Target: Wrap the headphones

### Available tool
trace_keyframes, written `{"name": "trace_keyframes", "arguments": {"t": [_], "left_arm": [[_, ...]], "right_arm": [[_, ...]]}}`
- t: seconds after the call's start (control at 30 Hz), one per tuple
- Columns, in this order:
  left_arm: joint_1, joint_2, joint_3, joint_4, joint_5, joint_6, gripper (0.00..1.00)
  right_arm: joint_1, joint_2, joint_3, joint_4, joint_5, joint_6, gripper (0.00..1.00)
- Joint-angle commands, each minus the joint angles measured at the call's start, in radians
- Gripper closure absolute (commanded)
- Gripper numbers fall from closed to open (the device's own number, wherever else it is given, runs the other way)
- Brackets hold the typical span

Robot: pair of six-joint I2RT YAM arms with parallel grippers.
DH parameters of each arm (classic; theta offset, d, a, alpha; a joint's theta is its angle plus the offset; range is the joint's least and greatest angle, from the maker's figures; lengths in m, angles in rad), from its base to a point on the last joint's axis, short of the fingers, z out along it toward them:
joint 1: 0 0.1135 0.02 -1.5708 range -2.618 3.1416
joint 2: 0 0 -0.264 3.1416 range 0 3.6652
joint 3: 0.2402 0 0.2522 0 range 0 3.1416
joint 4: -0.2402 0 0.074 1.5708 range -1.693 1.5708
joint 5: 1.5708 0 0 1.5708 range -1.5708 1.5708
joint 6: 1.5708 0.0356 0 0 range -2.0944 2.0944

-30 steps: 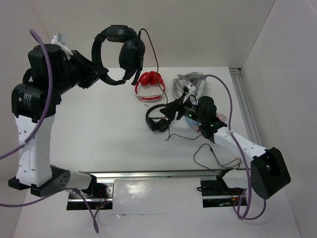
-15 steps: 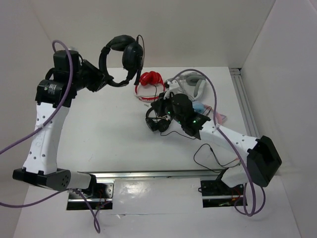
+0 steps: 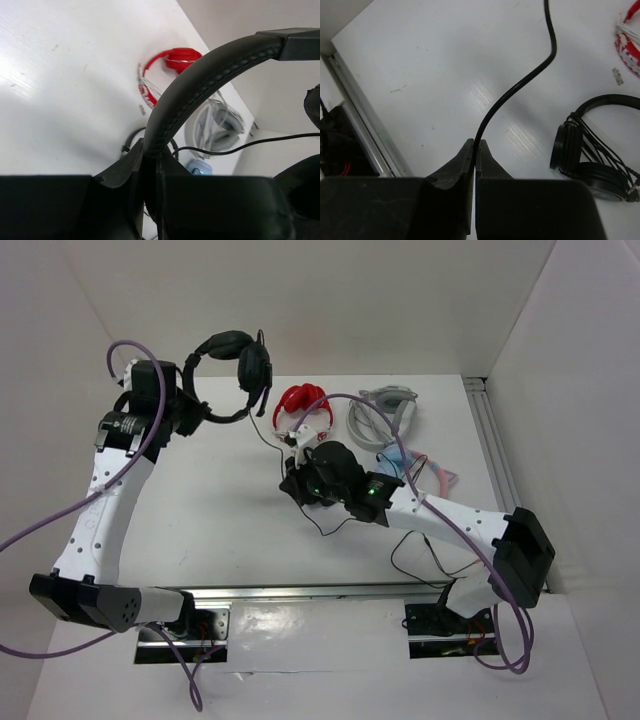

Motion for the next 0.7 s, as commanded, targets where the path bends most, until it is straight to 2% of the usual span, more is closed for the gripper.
{"name": "trace_keyframes", "arguments": {"t": [0.0, 0.1, 0.3, 0.57, 0.67], "left_arm": [[0.006, -0.015, -0.045, 0.115, -0.069, 0.022, 1.0], [0.006, -0.006, -0.054, 0.095, -0.109, 0.047, 1.0], [-0.037, 0.051, -0.072, 0.045, -0.222, 0.041, 1.0], [-0.047, 0.062, -0.102, 0.066, -0.181, 0.004, 1.0], [-0.119, 0.094, -0.057, 0.039, -0.277, 0.016, 1.0]], "right_arm": [[0.014, -0.036, 0.058, -0.027, -0.124, -0.046, 1.0], [0.024, -0.076, 0.058, -0.027, -0.113, -0.046, 1.0], [0.024, -0.066, 0.136, -0.049, -0.323, -0.046, 1.0], [0.064, 0.017, 0.212, -0.058, -0.438, -0.066, 1.0], [0.076, 0.026, 0.236, -0.058, -0.483, -0.089, 1.0]]}}
